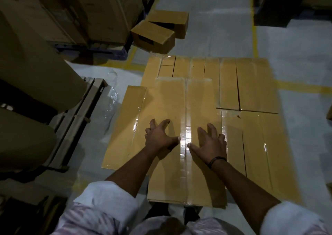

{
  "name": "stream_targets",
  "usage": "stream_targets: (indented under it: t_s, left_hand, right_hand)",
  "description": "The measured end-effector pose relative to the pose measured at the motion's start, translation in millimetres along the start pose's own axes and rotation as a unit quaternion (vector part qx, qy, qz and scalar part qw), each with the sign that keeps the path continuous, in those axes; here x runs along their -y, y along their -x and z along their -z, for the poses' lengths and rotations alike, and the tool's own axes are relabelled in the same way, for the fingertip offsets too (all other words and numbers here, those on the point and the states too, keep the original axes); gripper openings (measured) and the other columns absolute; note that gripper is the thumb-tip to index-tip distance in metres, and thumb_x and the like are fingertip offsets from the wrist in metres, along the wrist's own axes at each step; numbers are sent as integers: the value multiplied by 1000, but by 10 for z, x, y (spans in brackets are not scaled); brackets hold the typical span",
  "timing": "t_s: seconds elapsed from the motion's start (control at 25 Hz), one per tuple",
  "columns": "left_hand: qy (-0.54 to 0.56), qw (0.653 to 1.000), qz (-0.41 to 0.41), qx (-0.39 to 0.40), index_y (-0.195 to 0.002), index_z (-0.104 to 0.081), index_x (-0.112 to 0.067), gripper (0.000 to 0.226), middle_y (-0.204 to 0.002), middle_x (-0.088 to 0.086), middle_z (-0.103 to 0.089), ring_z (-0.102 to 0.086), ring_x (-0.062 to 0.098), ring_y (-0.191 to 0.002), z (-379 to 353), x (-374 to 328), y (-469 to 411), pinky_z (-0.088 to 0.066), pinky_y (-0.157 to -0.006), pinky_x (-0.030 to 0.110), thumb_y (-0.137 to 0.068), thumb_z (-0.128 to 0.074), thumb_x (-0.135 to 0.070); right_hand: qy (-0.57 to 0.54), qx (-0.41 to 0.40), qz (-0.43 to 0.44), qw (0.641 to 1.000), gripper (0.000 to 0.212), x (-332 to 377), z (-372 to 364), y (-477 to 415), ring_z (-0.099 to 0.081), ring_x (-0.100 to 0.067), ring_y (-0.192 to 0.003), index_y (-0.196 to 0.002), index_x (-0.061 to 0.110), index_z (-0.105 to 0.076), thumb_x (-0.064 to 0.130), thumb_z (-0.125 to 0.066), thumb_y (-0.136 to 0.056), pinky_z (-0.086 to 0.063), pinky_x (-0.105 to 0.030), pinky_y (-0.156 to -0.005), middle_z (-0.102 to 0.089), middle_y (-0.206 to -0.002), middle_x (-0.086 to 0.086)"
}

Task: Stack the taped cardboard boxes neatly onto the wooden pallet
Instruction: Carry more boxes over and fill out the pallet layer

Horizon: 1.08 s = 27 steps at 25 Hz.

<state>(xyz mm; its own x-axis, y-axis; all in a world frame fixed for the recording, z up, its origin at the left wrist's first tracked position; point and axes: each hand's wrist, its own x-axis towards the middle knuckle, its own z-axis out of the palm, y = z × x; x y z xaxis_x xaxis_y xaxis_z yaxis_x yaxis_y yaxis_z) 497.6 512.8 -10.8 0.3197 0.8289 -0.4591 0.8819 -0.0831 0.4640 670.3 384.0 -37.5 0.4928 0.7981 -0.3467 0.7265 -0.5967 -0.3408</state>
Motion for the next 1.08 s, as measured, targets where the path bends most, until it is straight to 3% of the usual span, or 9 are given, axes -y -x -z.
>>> stream_targets:
  t_s: [0.36, 0.64, 0.92, 1.08]
  left_hand:
    - [-8, 997, -46, 55, -152, -39, -43, 94, -167, 9, -9, -23, 45, -145, -73, 109, -640, -37, -114, 53, -71, -85, -59]
    - [-2, 996, -17, 90, -151, -41, -43, 94, -166, 12, -9, -24, 47, -144, -206, 379, -1099, -39, -112, 54, -70, -86, -58]
    - [-7, 994, 1, 112, -153, -42, -35, 87, -164, 17, -16, -19, 47, -147, -482, 564, -1460, -32, -115, 54, -78, -81, -57]
    - [-55, 986, -11, 159, -153, -44, -22, 76, -159, 18, -32, -25, 41, -149, -720, 787, -1627, -32, -119, 51, -89, -71, -54]
  right_hand:
    - [-9, 3, -62, 998, 86, 5, -391, -201, -22, -43, -139, -150, 40, -29, 62, -71, -78, -35, -53, -111, 2, -164, 1]
    - [10, 23, -62, 998, 81, 59, -640, -629, -25, -41, -135, -147, 40, -33, 61, -71, -78, -34, -53, -111, 2, -164, 1]
    - [6, 65, -67, 996, 81, -60, -1019, -942, -22, -39, -138, -149, 40, -29, 43, -76, -83, -38, -54, -109, 9, -162, 4]
    - [-17, 150, -73, 986, 80, -179, -1239, -1124, -12, -44, -144, -147, 41, -29, 36, -77, -84, -34, -56, -112, 19, -163, 6]
